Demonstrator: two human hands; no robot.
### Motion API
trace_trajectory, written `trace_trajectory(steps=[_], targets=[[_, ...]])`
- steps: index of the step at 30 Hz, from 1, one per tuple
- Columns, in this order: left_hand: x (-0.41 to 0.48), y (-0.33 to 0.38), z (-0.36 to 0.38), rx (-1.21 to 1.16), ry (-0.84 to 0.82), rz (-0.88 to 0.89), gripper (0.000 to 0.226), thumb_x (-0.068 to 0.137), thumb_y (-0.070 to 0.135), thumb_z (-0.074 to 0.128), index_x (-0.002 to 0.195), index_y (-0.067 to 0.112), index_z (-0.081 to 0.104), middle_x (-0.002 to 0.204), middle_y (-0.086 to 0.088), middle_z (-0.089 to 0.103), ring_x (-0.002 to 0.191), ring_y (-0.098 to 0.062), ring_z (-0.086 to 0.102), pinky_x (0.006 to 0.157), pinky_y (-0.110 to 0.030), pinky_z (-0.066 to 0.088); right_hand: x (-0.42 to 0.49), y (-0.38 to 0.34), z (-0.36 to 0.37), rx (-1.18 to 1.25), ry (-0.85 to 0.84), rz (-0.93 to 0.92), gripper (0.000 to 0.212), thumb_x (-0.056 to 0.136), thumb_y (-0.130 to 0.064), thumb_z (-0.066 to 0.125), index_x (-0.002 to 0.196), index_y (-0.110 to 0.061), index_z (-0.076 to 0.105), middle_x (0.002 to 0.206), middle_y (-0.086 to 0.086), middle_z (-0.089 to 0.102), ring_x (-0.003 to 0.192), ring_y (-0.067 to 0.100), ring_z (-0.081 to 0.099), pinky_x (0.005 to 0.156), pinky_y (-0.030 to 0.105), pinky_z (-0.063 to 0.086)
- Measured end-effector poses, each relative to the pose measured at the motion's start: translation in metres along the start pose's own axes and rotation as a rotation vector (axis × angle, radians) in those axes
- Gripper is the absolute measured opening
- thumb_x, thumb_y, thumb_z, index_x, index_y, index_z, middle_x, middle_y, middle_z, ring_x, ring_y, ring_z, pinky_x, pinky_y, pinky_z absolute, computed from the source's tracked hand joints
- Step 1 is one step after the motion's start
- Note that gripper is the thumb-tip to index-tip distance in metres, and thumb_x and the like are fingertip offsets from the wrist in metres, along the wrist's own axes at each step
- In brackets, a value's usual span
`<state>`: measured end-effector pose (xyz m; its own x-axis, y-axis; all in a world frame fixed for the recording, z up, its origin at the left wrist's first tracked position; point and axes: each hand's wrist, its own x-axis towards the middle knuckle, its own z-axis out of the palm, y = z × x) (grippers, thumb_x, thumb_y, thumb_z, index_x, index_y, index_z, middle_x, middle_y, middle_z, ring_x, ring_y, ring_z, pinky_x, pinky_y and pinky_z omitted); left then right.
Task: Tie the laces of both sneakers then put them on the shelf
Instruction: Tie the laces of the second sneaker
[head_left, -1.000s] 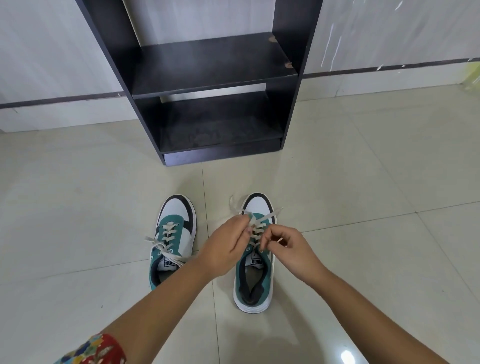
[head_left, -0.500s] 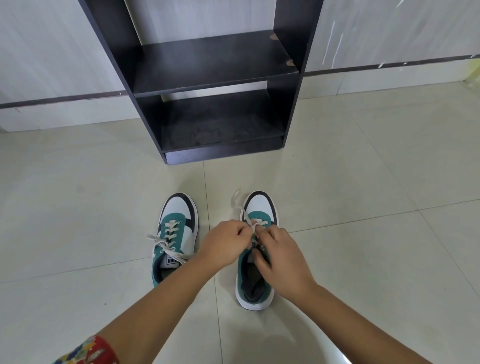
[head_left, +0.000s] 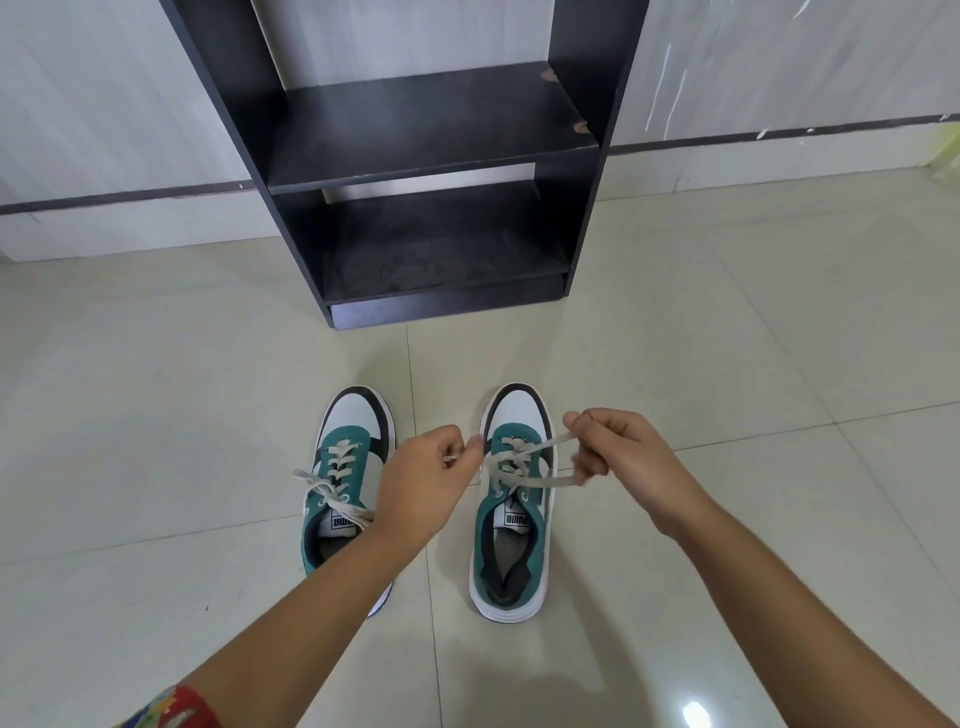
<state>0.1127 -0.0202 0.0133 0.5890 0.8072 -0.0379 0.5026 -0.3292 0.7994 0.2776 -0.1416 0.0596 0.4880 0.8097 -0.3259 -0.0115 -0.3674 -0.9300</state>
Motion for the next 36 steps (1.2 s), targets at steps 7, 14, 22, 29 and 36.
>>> trace_trajectory(steps=[7,14,22,29,36], targets=[[0.001,-0.020,-0.006,-0.007,0.049,-0.085,0.043,0.086,0.026,0.058,0.053,0.017,0.031,0.049,0.001,0.029,0.049,-0.016,0.029,0.053,-0.030,0.027,0.010,0.030,-0.042,-0.589,0.308,0.011,0.037,0.084,-0.033,0.059,0.055,-0.016,0.043,0.050,-0.003,0.040,0.051,0.018,0.042,0.052,0.030,0.030],[-0.010,-0.040,0.001,0.465,-0.244,0.041,0.013,0.086,0.029,0.054,0.097,0.023,0.057,0.091,0.004,0.064,0.087,-0.018,0.058,0.071,-0.031,0.046,0.010,0.083,-0.018,-1.247,-0.137,0.192,0.045,0.087,-0.028,0.049,0.131,-0.026,0.047,0.135,0.003,0.051,0.123,0.027,0.046,0.096,0.037,0.039],[-0.007,-0.032,0.021,0.323,-0.261,0.195,0.016,0.091,0.028,0.051,0.104,0.026,0.061,0.113,0.007,0.062,0.105,-0.014,0.056,0.089,-0.035,0.047,0.002,0.062,0.032,-0.891,0.049,-0.091,0.029,0.078,-0.052,0.062,0.084,-0.024,0.068,0.103,-0.007,0.066,0.096,0.016,0.061,0.074,0.030,0.048],[-0.011,-0.035,0.003,0.439,-0.084,0.169,0.007,0.086,0.024,0.055,0.084,0.019,0.061,0.087,0.006,0.063,0.071,-0.015,0.056,0.063,-0.031,0.045,0.005,0.057,-0.006,-0.774,0.019,0.116,0.013,0.075,-0.034,0.063,0.072,-0.021,0.065,0.082,-0.004,0.071,0.079,0.018,0.065,0.069,0.034,0.052],[-0.015,-0.029,0.011,0.396,-0.344,0.174,0.027,0.088,0.023,0.051,0.115,0.026,0.050,0.095,0.008,0.067,0.082,-0.017,0.063,0.075,-0.033,0.052,-0.001,0.058,0.011,-0.959,-0.143,0.032,0.029,0.081,-0.040,0.057,0.104,-0.023,0.059,0.111,-0.005,0.066,0.101,0.020,0.060,0.080,0.033,0.048]])
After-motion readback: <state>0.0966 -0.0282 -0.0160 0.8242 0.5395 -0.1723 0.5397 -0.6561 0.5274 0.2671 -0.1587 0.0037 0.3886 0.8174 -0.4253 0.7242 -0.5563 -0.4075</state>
